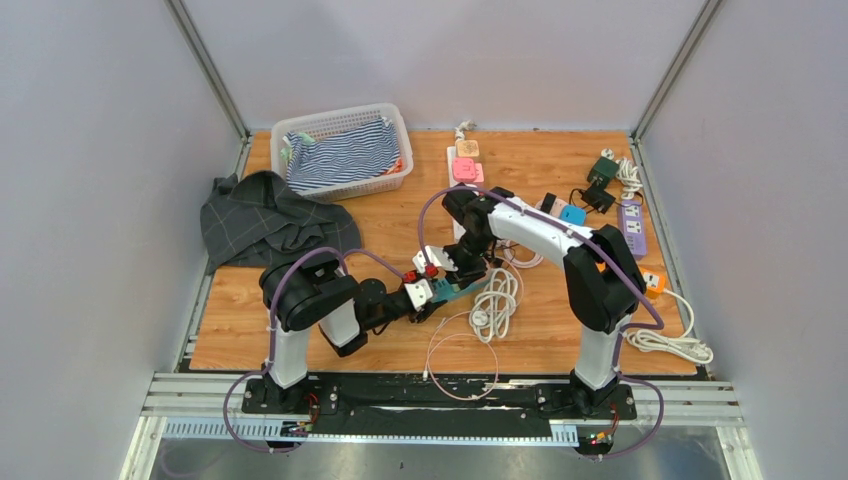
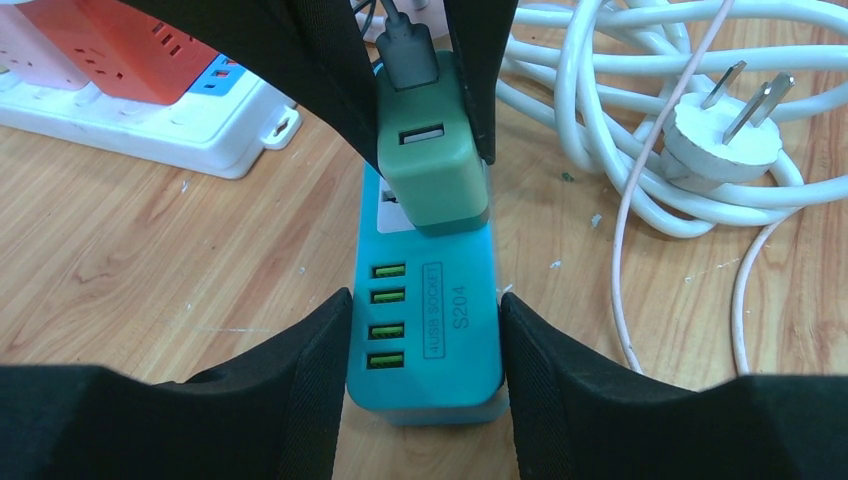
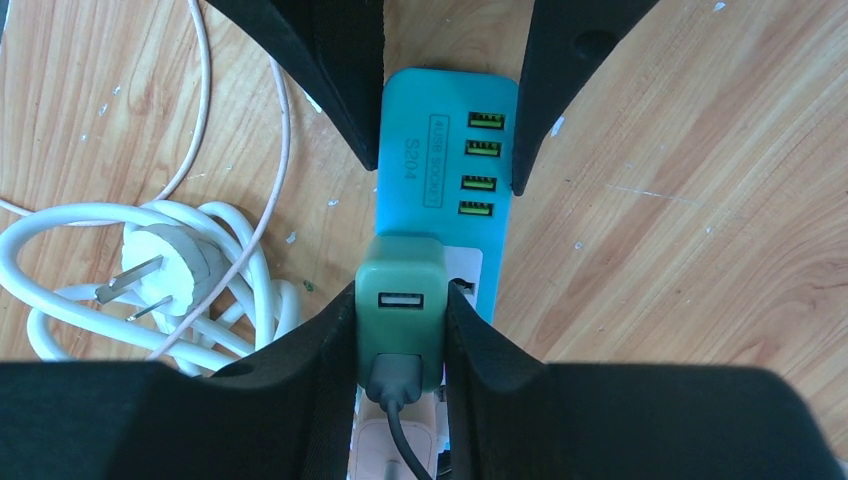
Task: Pull the plug off the socket
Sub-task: Remove the plug from the socket.
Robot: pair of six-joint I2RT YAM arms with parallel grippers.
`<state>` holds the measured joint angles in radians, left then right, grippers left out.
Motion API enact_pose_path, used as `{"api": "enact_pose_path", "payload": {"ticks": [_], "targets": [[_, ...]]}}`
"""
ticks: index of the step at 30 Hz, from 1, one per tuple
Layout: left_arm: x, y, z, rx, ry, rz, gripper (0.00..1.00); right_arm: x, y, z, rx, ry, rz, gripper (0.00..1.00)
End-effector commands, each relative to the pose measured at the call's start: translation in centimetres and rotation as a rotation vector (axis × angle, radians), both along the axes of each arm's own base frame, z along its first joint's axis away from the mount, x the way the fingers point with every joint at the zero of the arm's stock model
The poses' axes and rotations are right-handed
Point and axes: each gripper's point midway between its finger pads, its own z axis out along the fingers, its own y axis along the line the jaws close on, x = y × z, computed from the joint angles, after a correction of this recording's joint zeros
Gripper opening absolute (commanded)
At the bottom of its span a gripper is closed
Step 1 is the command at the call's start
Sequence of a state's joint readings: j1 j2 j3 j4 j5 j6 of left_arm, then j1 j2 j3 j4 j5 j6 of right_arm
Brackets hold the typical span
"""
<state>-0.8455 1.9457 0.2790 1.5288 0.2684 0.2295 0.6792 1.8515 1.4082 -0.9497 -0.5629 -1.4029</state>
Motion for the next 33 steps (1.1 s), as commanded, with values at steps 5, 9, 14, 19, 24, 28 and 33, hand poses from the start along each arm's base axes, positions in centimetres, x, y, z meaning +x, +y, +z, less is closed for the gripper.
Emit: {"api": "enact_pose_path", "payload": {"ticks": [5, 9, 14, 19, 24, 28, 33], "targets": [[-0.8, -0.4, -0.5, 0.006, 0.014, -0.038, 0.13, -3.6, 3.0, -0.2, 0.011, 0.048, 0.073, 0.00], [-0.8, -0.4, -0.5, 0.007, 0.014, -0.038, 0.14, -3.0, 1.7, -0.5, -0.002, 0.039, 0.075, 0.00], [-0.8, -0.5, -0.5, 0.006, 0.014, -0.039, 0.14, -2.9, 1.7, -0.2, 0.012, 0.049, 0.067, 0.00], [-0.8, -0.5, -0.6, 0.007, 0.015, -0.041, 0.14, -3.9, 3.8, 0.2, 0.068, 0.121, 0.044, 0.00], [-0.7, -0.4, -0.6, 0.007, 0.015, -0.037, 0.13, -4.6, 4.0, -0.6, 0.030, 0.104, 0.083, 0.00], [-0.8, -0.3, -0.5, 0.006, 0.015, -0.035, 0.14, -3.7, 1.9, -1.4, 0.019, 0.086, 0.089, 0.00], [-0.8, -0.4, -0.4, 0.004, 0.011, -0.040, 0.14, -3.4, 0.4, -2.6, 0.031, 0.117, 0.085, 0.00]]}}
